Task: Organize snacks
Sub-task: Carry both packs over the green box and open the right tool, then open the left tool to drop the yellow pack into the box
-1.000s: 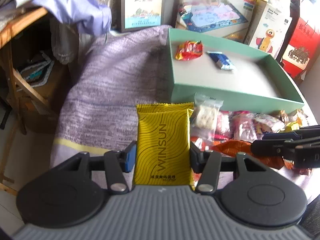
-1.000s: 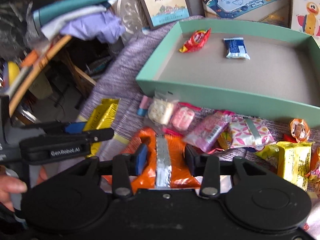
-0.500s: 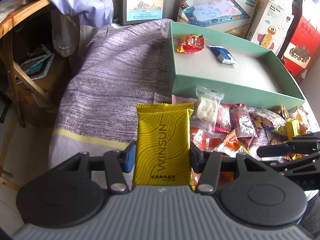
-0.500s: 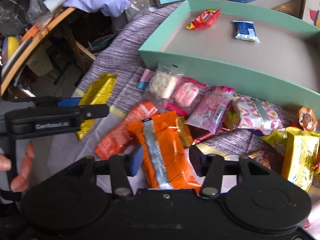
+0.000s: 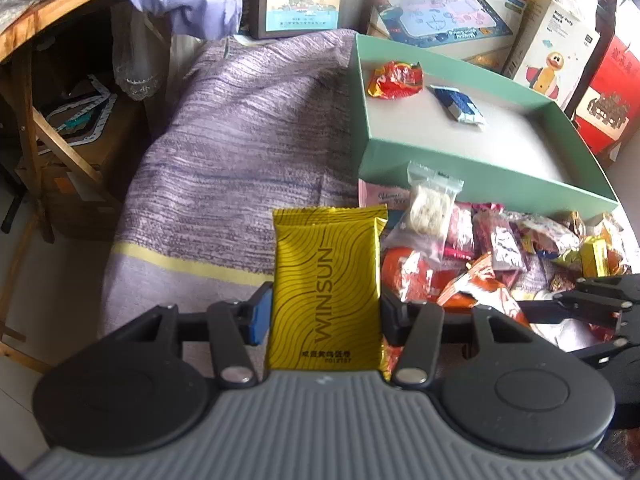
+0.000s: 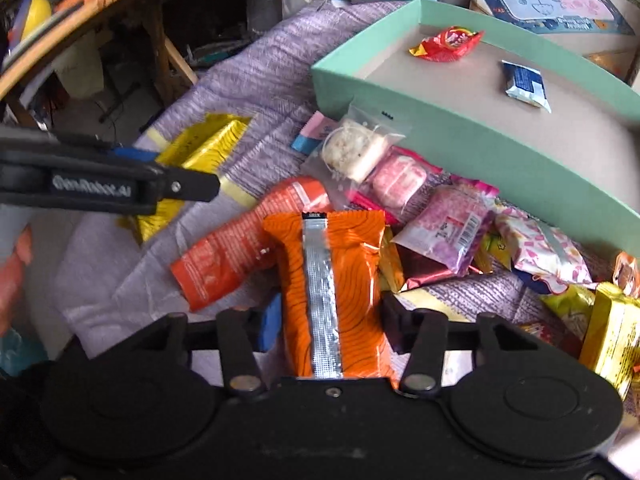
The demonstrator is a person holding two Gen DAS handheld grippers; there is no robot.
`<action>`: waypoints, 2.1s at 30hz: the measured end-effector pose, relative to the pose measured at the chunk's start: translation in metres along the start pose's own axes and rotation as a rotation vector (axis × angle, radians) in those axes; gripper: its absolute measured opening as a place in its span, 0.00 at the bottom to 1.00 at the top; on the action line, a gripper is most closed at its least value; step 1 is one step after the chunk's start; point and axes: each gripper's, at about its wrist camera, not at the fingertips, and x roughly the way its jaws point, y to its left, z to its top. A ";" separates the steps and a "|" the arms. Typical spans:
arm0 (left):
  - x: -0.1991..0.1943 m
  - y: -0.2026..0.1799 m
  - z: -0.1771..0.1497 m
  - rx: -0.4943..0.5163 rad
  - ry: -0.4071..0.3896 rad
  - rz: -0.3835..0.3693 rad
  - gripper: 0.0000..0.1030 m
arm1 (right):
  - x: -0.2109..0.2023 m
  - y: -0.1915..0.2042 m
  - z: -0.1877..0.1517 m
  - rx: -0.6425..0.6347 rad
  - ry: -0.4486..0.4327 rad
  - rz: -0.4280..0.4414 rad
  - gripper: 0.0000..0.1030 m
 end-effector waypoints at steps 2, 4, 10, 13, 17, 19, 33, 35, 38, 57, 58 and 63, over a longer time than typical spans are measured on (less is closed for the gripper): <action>-0.004 -0.001 0.006 -0.003 -0.011 -0.008 0.51 | -0.013 -0.010 0.005 0.060 -0.029 0.038 0.48; -0.008 -0.006 0.016 0.005 -0.033 -0.018 0.51 | -0.031 -0.021 0.011 0.112 -0.072 0.062 0.48; -0.019 -0.032 0.061 0.071 -0.115 -0.045 0.51 | -0.081 -0.073 0.030 0.224 -0.202 0.000 0.48; -0.017 -0.045 0.087 0.093 -0.143 -0.055 0.51 | -0.094 -0.111 0.039 0.295 -0.233 -0.071 0.48; -0.001 -0.060 0.120 0.097 -0.135 -0.063 0.51 | -0.103 -0.164 0.049 0.384 -0.250 -0.174 0.48; 0.009 -0.068 0.132 0.104 -0.125 -0.056 0.51 | -0.105 -0.190 0.051 0.445 -0.258 -0.202 0.49; 0.090 -0.087 0.161 0.178 0.001 0.038 0.60 | -0.055 -0.261 0.053 0.560 -0.193 -0.233 0.56; 0.085 -0.088 0.157 0.194 -0.029 0.051 0.82 | -0.058 -0.257 0.054 0.554 -0.203 -0.220 0.70; 0.072 -0.089 0.153 0.208 -0.089 0.071 0.96 | -0.068 -0.251 0.051 0.543 -0.249 -0.213 0.92; 0.023 -0.063 0.076 0.132 -0.026 0.044 1.00 | -0.117 -0.190 -0.015 0.536 -0.270 -0.212 1.00; 0.022 -0.063 0.071 0.131 -0.022 0.042 1.00 | -0.119 -0.187 -0.019 0.539 -0.267 -0.209 1.00; 0.017 -0.063 0.044 0.115 0.009 0.018 1.00 | -0.123 -0.170 -0.040 0.534 -0.259 -0.187 1.00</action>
